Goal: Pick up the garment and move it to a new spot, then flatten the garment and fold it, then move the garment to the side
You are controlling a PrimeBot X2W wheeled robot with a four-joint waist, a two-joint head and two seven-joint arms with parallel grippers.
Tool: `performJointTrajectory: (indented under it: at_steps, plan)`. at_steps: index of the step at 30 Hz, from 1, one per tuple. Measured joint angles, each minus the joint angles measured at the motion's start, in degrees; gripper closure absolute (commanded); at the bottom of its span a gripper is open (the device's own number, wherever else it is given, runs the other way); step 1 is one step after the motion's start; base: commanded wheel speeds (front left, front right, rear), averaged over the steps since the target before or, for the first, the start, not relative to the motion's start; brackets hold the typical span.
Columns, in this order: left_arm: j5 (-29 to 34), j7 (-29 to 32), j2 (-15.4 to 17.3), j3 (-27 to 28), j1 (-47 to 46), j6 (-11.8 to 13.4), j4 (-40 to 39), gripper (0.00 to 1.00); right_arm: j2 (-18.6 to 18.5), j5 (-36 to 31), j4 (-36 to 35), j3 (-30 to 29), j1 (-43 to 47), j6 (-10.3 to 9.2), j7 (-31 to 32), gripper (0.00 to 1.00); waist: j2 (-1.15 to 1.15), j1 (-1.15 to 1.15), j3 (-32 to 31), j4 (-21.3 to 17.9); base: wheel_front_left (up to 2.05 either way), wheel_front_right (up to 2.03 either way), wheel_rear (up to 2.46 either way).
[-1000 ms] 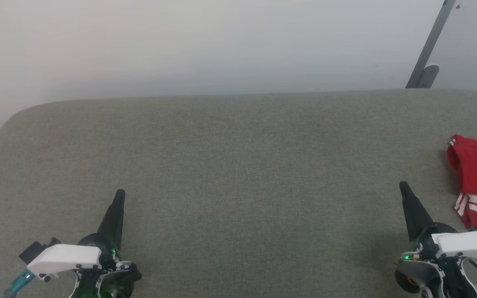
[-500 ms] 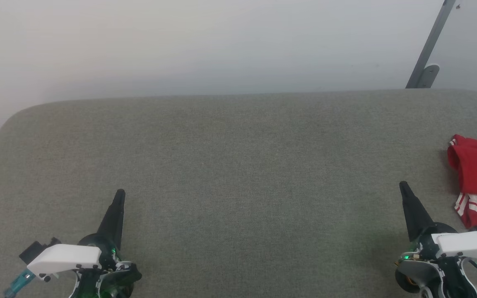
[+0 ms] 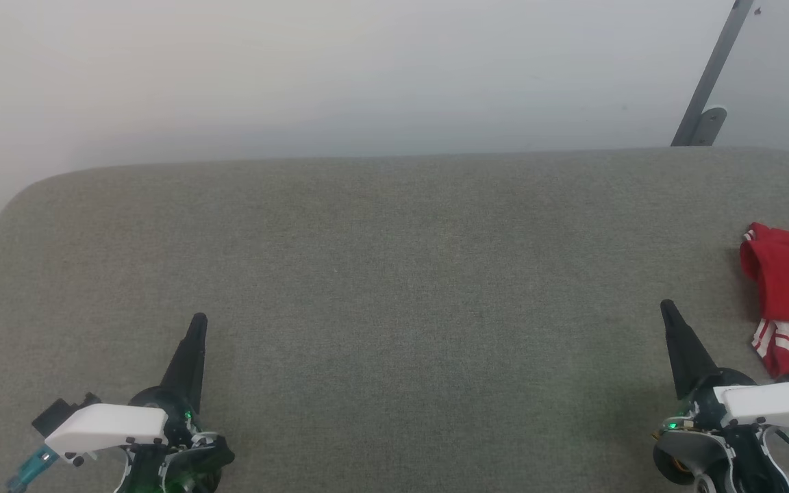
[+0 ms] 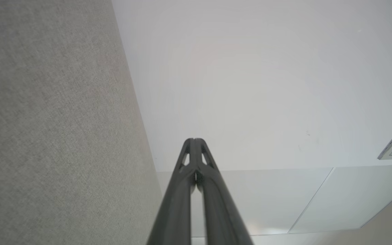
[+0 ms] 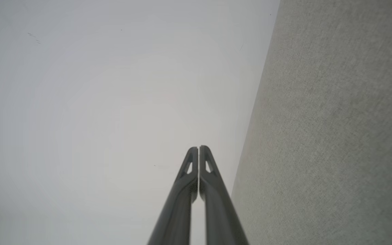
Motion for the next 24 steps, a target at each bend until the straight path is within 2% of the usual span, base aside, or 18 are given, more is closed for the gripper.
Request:
performJointTrajectory:
  at_steps: [24]
  plan:
    - [0.00,0.00,0.00,0.00,0.00,0.00,-0.01,1.00,0.00,0.01,0.00,0.01,0.00,0.00,0.00,1.00,0.00,0.00,0.00,0.00,0.00,0.00,0.00]
